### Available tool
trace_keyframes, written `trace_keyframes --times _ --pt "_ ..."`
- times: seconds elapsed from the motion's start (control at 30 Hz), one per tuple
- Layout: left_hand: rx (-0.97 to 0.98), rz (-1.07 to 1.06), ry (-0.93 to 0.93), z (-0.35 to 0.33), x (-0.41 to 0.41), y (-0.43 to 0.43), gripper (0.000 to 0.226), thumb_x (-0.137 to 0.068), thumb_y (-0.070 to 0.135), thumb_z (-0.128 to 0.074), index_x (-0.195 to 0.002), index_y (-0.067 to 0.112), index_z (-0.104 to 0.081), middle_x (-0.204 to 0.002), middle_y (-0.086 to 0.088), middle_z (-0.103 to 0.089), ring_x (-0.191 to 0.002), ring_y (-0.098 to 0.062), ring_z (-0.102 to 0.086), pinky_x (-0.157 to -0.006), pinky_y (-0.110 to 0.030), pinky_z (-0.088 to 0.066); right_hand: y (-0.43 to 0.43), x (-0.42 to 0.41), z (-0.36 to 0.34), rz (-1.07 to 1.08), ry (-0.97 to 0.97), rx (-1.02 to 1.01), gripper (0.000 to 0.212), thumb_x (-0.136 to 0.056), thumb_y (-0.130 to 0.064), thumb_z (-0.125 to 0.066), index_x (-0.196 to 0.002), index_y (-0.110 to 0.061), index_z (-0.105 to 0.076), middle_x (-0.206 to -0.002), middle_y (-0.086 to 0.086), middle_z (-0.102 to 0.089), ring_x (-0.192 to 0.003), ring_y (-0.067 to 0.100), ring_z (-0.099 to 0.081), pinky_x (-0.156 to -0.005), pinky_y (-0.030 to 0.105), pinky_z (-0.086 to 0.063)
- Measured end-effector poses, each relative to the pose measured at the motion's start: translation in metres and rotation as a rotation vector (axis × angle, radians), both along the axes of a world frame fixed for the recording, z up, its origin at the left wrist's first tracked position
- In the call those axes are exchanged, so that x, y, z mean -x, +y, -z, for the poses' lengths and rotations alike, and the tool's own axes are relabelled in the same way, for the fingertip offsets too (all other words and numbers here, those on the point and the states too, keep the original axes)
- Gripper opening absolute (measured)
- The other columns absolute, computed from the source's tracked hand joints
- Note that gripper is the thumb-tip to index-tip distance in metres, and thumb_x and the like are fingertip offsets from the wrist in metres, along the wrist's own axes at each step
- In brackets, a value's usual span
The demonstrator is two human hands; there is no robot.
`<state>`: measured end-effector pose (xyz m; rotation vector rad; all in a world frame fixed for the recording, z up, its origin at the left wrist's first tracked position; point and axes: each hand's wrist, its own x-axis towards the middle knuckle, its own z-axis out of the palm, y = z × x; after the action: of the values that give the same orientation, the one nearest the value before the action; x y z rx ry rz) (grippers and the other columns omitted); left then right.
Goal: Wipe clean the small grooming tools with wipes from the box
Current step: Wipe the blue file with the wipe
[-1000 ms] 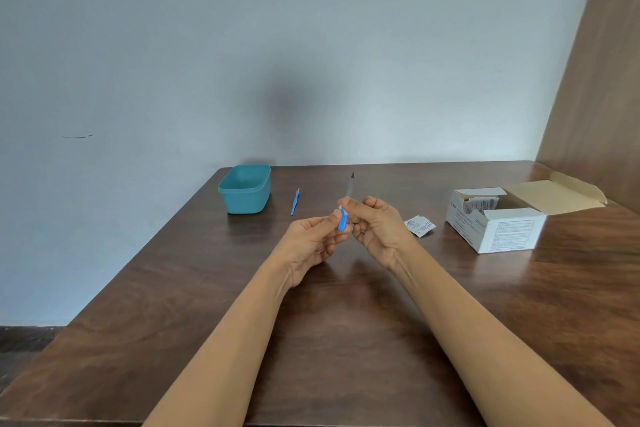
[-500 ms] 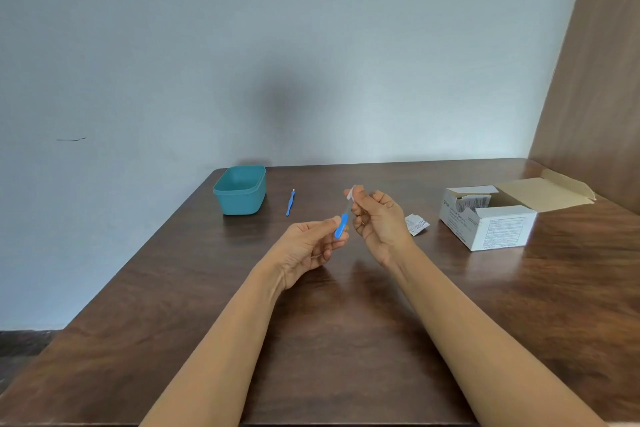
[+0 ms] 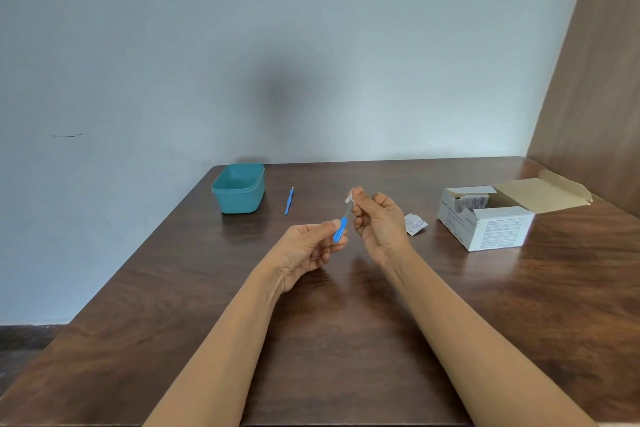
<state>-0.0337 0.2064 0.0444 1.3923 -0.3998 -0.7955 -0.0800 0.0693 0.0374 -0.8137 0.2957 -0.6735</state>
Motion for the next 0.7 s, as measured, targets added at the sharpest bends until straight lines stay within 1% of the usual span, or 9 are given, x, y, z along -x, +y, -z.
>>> trace_keyframes --times 0.13,0.27,0.33,0.43,0.5,0.57,0.63,0.7 --pt "-0.012 -0.008 0.007 0.000 0.000 0.000 0.020 -0.086 0.028 -0.067 -0.089 0.009 -0.073 -0.075 -0.002 -0.073 -0.069 -0.005 -0.066 -0.065 -0.018 -0.048 -0.002 -0.001 0.001 0.039 -0.001 -0.068 0.041 -0.080 -0.010 -0.073 -0.074 -0.022 -0.035 -0.060 -0.003 -0.064 -0.050 0.005 -0.051 -0.046 0.016 -0.038" --pt "-0.022 -0.014 0.008 0.000 0.001 0.001 0.020 -0.087 0.028 -0.066 -0.088 0.009 -0.073 -0.072 -0.001 -0.071 -0.067 -0.004 -0.065 -0.066 -0.019 -0.046 -0.004 -0.002 0.002 0.056 0.026 -0.059 0.043 -0.078 -0.013 -0.075 -0.073 -0.023 -0.034 -0.065 -0.002 -0.062 -0.050 0.005 -0.050 -0.046 0.016 -0.038" --pt "-0.032 -0.019 0.012 -0.001 0.001 0.002 0.020 -0.087 0.028 -0.066 -0.088 0.009 -0.072 -0.070 0.000 -0.072 -0.067 -0.005 -0.064 -0.066 -0.019 -0.046 -0.003 -0.004 0.005 0.063 0.039 -0.052 0.039 -0.080 -0.015 -0.074 -0.074 -0.022 -0.036 -0.069 0.000 -0.063 -0.050 0.004 -0.051 -0.047 0.016 -0.039" --pt "-0.054 -0.030 0.015 -0.001 0.001 0.002 0.019 -0.087 0.027 -0.067 -0.089 0.009 -0.071 -0.071 0.000 -0.072 -0.069 -0.006 -0.064 -0.065 -0.019 -0.046 -0.005 -0.006 0.007 0.065 0.049 -0.022 0.028 -0.086 -0.016 -0.067 -0.075 -0.020 -0.042 -0.073 0.002 -0.070 -0.050 0.002 -0.052 -0.049 0.016 -0.039" --pt "-0.073 -0.028 -0.001 0.000 0.000 0.003 0.021 -0.086 0.029 -0.067 -0.090 0.009 -0.072 -0.074 -0.001 -0.073 -0.072 -0.007 -0.065 -0.062 -0.017 -0.045 -0.008 -0.008 0.012 0.069 0.056 0.000 0.028 -0.088 -0.016 -0.065 -0.073 -0.020 -0.041 -0.074 0.000 -0.072 -0.052 0.003 -0.051 -0.050 0.016 -0.037" --pt "-0.096 -0.051 -0.026 0.000 -0.001 0.005 0.022 -0.085 0.030 -0.069 -0.090 0.009 -0.073 -0.076 -0.002 -0.074 -0.073 -0.008 -0.066 -0.059 -0.016 -0.044 -0.009 -0.011 0.018 0.085 0.070 0.002 0.032 -0.088 -0.017 -0.066 -0.070 -0.021 -0.039 -0.074 -0.001 -0.072 -0.054 0.004 -0.052 -0.053 0.017 -0.036" --pt "-0.115 -0.095 -0.102 -0.002 -0.006 0.008 0.019 -0.083 0.029 -0.071 -0.086 0.010 -0.074 -0.077 -0.004 -0.076 -0.074 -0.009 -0.066 -0.058 -0.017 -0.042 -0.009 -0.014 0.022 0.099 0.073 0.004 0.033 -0.087 -0.017 -0.067 -0.070 -0.021 -0.039 -0.077 0.001 -0.072 -0.055 0.004 -0.052 -0.053 0.017 -0.037" --pt "-0.126 -0.154 -0.234 -0.008 -0.012 0.015 0.018 -0.084 0.027 -0.071 -0.082 0.010 -0.075 -0.076 -0.004 -0.075 -0.065 -0.002 -0.066 -0.055 -0.012 -0.040 -0.007 -0.019 0.023 0.113 0.072 0.039 0.033 -0.087 -0.016 -0.067 -0.071 -0.020 -0.039 -0.077 0.003 -0.071 -0.056 0.006 -0.051 -0.053 0.017 -0.037"
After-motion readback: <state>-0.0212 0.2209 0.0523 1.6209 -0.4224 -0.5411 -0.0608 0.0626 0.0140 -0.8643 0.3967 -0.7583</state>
